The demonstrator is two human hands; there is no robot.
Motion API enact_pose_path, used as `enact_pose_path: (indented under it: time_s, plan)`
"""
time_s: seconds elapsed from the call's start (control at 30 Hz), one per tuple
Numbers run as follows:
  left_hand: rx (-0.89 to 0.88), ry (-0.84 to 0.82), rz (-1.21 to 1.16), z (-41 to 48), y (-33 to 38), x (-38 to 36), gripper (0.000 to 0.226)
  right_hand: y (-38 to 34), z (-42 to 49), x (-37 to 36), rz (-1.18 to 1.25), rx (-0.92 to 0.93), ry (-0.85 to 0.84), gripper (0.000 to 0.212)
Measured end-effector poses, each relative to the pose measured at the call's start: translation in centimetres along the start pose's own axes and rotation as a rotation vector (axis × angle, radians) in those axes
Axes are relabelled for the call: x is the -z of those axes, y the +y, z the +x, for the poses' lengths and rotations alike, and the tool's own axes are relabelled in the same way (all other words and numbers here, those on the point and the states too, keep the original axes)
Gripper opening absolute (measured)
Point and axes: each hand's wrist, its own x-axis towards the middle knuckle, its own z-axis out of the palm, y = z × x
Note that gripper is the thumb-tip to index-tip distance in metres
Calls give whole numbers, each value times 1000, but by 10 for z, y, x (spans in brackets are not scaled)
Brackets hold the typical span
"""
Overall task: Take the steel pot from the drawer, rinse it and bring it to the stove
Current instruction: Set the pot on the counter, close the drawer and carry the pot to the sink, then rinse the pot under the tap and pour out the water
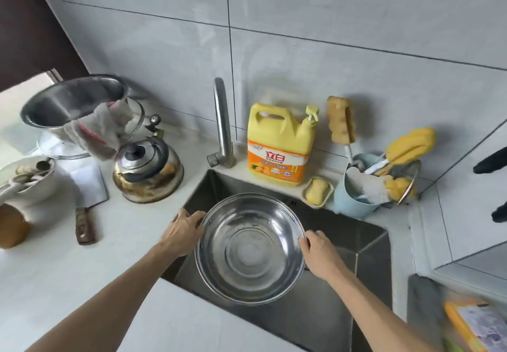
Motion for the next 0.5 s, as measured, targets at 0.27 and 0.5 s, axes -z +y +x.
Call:
enact_pose_path:
  time_s: [0.27,0.5]
  plan:
    - [53,-106,58,71,-30,-88,42,38,46,-96,44,-76,-22,29]
    - [32,-155,155,107,-50,-144,45,70,62,-153,43,-68,6,25]
